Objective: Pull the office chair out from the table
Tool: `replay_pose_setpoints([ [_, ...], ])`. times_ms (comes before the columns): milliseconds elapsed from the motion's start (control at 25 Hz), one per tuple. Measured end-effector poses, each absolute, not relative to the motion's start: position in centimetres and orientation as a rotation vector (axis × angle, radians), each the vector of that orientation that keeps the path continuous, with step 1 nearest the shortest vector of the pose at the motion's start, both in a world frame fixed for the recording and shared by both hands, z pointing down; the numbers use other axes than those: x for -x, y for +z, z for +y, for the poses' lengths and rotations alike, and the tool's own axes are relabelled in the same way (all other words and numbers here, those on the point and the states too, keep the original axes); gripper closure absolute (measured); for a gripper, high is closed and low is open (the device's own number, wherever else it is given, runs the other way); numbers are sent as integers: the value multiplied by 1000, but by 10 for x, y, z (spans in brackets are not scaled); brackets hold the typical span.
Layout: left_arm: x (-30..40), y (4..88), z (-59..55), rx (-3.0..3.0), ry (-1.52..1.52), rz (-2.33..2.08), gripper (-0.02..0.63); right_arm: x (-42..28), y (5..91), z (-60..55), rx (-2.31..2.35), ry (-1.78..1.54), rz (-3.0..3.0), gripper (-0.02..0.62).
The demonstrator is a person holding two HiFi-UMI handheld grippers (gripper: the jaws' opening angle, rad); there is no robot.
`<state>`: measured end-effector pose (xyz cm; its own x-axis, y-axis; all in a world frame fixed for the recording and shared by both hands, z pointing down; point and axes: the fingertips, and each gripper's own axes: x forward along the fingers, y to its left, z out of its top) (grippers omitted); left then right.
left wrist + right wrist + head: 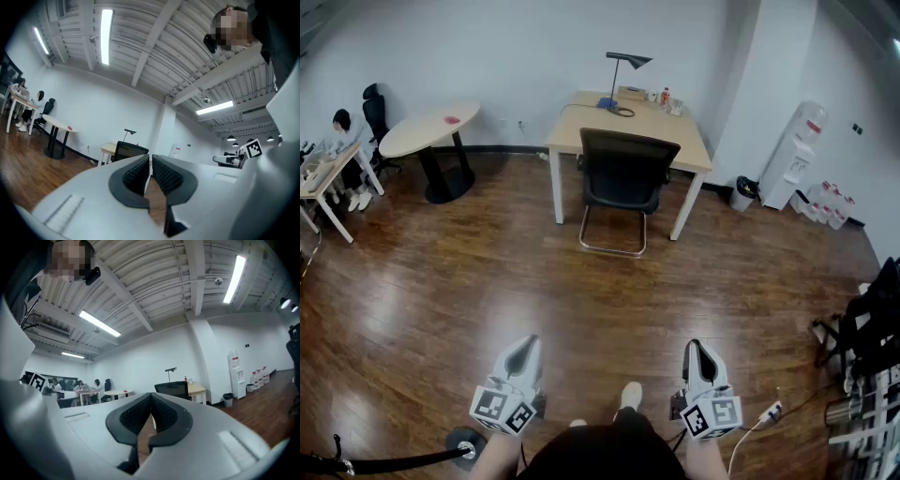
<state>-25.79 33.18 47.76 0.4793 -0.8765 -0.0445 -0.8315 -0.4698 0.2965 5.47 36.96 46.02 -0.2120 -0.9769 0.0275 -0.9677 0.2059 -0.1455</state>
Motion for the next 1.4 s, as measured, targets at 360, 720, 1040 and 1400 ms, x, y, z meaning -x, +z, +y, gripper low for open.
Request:
replay_pose_setpoints([
  [360, 231, 466, 279, -2536, -270, -1514, 584, -78, 478, 299, 1867, -239, 2366, 581],
  [720, 188, 457, 205, -2546, -252, -1540, 584, -101, 457, 221, 1760, -174, 2430, 581],
  [1040, 120, 452, 150, -2587, -232, -1514, 584, -140, 447, 180, 1713, -139, 2466, 581],
  [1400, 95, 463, 129, -2599, -151, -1537, 584, -164, 478, 153, 1695, -188, 2556, 581],
])
